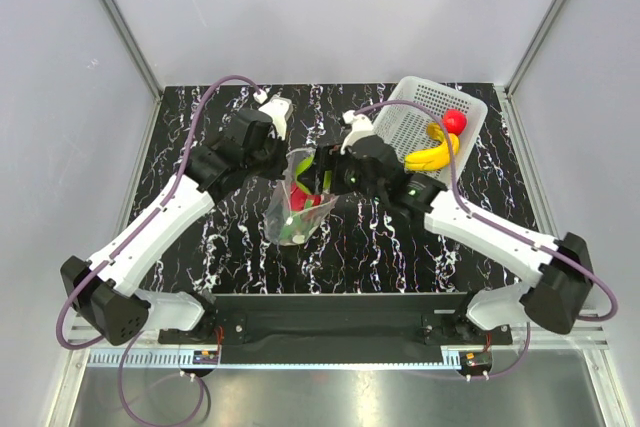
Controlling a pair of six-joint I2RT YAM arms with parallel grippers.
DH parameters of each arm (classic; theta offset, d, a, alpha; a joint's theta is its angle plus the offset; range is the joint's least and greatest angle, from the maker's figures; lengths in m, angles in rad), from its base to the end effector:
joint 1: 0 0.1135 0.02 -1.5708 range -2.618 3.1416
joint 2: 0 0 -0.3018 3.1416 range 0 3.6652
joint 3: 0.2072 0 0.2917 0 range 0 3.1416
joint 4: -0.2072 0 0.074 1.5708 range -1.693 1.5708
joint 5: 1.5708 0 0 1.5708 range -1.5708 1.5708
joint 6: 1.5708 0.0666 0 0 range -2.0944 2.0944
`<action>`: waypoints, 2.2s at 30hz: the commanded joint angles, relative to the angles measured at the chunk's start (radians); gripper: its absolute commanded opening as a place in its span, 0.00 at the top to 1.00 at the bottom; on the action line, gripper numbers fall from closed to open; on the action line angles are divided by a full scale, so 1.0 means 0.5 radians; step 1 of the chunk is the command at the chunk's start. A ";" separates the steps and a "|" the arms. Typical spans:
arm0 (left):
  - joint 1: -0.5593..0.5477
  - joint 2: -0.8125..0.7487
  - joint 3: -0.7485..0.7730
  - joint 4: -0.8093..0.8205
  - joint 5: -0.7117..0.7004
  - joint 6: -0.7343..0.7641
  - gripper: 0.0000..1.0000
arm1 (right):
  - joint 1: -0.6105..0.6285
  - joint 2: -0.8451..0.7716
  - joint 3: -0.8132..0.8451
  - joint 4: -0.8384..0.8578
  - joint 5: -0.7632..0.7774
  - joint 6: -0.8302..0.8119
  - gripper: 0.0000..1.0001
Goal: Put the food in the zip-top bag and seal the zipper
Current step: Place the fake fruit in the zipper food storage bag, then pick up the fake fruit from the bin.
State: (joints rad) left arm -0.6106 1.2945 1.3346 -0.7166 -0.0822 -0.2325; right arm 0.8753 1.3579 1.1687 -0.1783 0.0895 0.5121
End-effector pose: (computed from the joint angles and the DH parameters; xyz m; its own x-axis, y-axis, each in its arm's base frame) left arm 0.2735 -0.1847 0.3874 -0.6187 0.1527 -0.7706 0.3868 0.9130 -0.1296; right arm 0.2473 0.2870 0.3633 -0.5492 0.1037 -0.8292 -0.5072 0.7473 0.4293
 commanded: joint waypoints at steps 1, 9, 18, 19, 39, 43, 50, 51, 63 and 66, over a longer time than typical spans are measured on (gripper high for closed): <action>-0.003 -0.073 0.037 0.071 0.014 0.026 1.00 | 0.032 0.076 0.077 0.074 0.116 -0.015 0.54; -0.006 -0.064 0.037 0.068 -0.020 0.029 1.00 | 0.047 0.086 0.068 0.044 0.211 -0.021 0.10; 0.000 -0.040 0.040 0.062 -0.004 0.032 1.00 | 0.050 -0.037 -0.015 0.059 0.140 -0.052 0.08; -0.003 -0.037 0.043 0.059 -0.001 0.032 1.00 | 0.047 -0.034 -0.018 0.065 0.092 -0.058 0.07; 0.000 -0.027 0.040 0.050 -0.010 0.036 1.00 | -0.369 -0.225 0.062 -0.711 0.585 0.182 0.11; 0.003 -0.027 0.037 0.056 -0.001 0.036 1.00 | -0.606 -0.145 0.123 -0.732 0.570 0.041 0.09; 0.000 0.006 0.037 0.050 -0.001 0.045 1.00 | -1.057 0.315 0.503 -0.855 0.444 -0.141 0.06; 0.003 0.019 0.043 0.043 -0.001 0.045 1.00 | -1.091 0.425 0.546 -0.861 0.435 -0.153 0.07; 0.003 0.025 0.040 0.043 0.011 0.048 1.00 | -1.490 1.205 1.114 -0.797 0.343 -0.132 0.14; 0.003 0.022 0.034 0.043 0.017 0.045 1.00 | -1.533 1.273 1.163 -0.748 0.407 -0.125 0.14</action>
State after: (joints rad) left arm -0.6106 1.3006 1.3346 -0.7170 -0.0826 -0.2249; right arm 0.1261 1.9869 1.6855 -0.6056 0.2790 0.4427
